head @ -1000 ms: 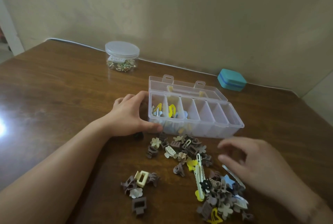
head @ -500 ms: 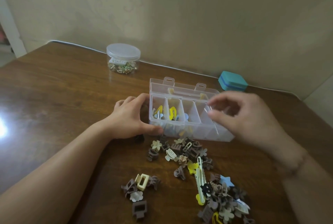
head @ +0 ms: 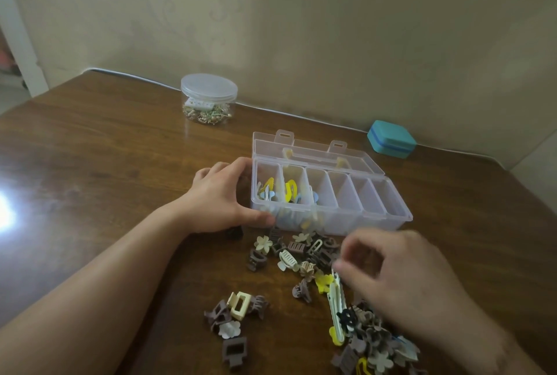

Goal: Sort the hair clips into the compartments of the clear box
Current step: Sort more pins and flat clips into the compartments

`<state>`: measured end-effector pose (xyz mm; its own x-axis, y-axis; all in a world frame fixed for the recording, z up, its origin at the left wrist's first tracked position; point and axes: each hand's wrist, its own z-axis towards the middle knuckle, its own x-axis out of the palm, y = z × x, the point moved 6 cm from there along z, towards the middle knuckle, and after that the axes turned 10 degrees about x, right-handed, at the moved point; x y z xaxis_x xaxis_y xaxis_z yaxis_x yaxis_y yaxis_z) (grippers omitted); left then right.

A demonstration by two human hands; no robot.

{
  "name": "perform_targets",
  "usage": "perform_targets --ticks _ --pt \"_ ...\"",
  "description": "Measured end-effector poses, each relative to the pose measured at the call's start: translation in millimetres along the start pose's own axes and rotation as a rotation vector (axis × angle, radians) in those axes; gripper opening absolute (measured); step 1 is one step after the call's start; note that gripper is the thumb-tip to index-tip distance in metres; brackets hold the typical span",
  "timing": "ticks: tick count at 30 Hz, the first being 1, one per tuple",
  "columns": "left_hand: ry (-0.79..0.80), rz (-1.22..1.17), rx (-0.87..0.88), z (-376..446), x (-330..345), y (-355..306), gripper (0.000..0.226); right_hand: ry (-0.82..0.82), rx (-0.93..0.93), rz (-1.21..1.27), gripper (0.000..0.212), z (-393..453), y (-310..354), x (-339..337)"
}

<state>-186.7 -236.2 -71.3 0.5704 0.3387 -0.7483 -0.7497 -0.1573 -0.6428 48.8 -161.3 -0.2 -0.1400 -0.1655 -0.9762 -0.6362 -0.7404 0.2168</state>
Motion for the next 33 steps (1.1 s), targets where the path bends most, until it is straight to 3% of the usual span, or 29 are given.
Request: perform_targets --ticks 3,11,17,23,27,31,33 --pt "-0.003 0.003 -0.007 -0.5 -0.8 -2.9 0.105 0.064 0.000 -0.078 0.025 -16.2 9.2 11.5" --pt "0.003 0.001 -0.010 -1.9 -2.6 -5.6 0.104 0.011 0.006 -0.162 0.026 -17.4 15.4 24.5" --pt "0.007 0.003 0.008 -1.4 -2.0 -5.2 0.107 0.054 0.072 0.121 0.019 1.9 3.0 -5.9" --pt "0.002 0.007 0.008 -0.4 -1.3 -1.9 0.104 -0.146 0.039 0.415 0.016 80.1 8.8 -40.4" --pt "0.005 0.004 0.012 -0.7 -1.4 -2.5 0.103 -0.114 0.047 0.335 0.014 100.4 6.3 -22.4" --pt "-0.002 0.002 0.021 -1.1 -2.3 -4.5 0.102 -0.201 -0.154 0.172 0.005 46.6 17.7 -19.9" --pt "0.000 -0.001 0.021 -0.6 -1.9 -4.4 0.100 -0.142 -0.203 -0.021 0.017 18.3 18.9 -8.6"
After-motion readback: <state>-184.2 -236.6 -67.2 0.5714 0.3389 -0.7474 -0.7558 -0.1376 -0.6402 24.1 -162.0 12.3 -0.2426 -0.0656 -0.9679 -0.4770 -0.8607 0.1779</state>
